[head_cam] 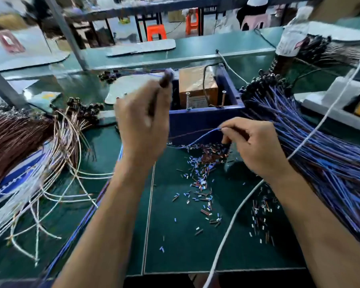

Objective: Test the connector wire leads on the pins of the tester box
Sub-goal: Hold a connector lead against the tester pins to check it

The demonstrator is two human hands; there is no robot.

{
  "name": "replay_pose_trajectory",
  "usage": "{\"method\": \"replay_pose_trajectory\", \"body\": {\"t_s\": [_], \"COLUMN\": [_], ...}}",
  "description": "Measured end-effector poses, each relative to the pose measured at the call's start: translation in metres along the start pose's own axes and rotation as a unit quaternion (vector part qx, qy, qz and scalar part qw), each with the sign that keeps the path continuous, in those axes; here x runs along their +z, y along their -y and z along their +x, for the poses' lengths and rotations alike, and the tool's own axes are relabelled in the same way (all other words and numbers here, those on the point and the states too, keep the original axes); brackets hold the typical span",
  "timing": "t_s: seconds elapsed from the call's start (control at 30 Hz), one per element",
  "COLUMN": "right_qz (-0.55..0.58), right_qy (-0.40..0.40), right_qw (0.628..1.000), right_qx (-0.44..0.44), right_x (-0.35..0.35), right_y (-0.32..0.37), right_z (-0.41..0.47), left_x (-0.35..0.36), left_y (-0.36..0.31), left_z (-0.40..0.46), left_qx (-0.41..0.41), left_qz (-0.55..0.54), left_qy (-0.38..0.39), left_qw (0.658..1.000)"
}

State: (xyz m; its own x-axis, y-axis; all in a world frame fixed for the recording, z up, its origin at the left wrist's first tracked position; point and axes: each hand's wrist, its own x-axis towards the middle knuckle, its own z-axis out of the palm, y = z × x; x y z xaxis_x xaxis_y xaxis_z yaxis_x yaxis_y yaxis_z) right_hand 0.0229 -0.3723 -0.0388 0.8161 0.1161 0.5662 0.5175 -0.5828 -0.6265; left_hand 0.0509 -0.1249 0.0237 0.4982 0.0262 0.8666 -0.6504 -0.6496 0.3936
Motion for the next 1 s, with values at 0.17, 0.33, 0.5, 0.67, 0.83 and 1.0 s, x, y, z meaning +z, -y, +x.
{"method": "replay_pose_trajectory", "body": {"t_s": [0.17, 0.33, 0.5, 0.67, 0.83, 1.0], "right_qz": [0.059, 0.160, 0.166, 0.193, 0.204, 0.223], "right_qy": [0.036, 0.010, -0.010, -0.042, -0.038, -0.042], "right_qw": [0.997, 0.986, 0.982, 0.974, 0.972, 0.968], "right_qx": [-0.015, 0.043, 0.087, 0.112, 0.107, 0.104], "right_x": [0.018, 0.023, 0.019, 0.015, 0.020, 0.021], "right_y": [0.009, 0.011, 0.002, -0.002, 0.001, 0.000], "right_z": [-0.003, -0.003, -0.004, -0.002, -0.005, -0.005], "left_x": [0.040, 0.047, 0.048, 0.045, 0.048, 0.051], "left_y": [-0.019, -0.013, -0.001, -0.001, -0.006, -0.007], "left_z": [-0.054, -0.066, -0.068, -0.069, -0.069, -0.074], "left_qx": [0.038, -0.017, -0.082, -0.117, -0.077, -0.104], "left_qz": [-0.025, -0.079, -0.102, -0.123, -0.129, -0.152], "left_qy": [0.158, 0.218, 0.198, 0.180, 0.211, 0.239], "left_qw": [0.986, 0.973, 0.971, 0.969, 0.966, 0.953]}}
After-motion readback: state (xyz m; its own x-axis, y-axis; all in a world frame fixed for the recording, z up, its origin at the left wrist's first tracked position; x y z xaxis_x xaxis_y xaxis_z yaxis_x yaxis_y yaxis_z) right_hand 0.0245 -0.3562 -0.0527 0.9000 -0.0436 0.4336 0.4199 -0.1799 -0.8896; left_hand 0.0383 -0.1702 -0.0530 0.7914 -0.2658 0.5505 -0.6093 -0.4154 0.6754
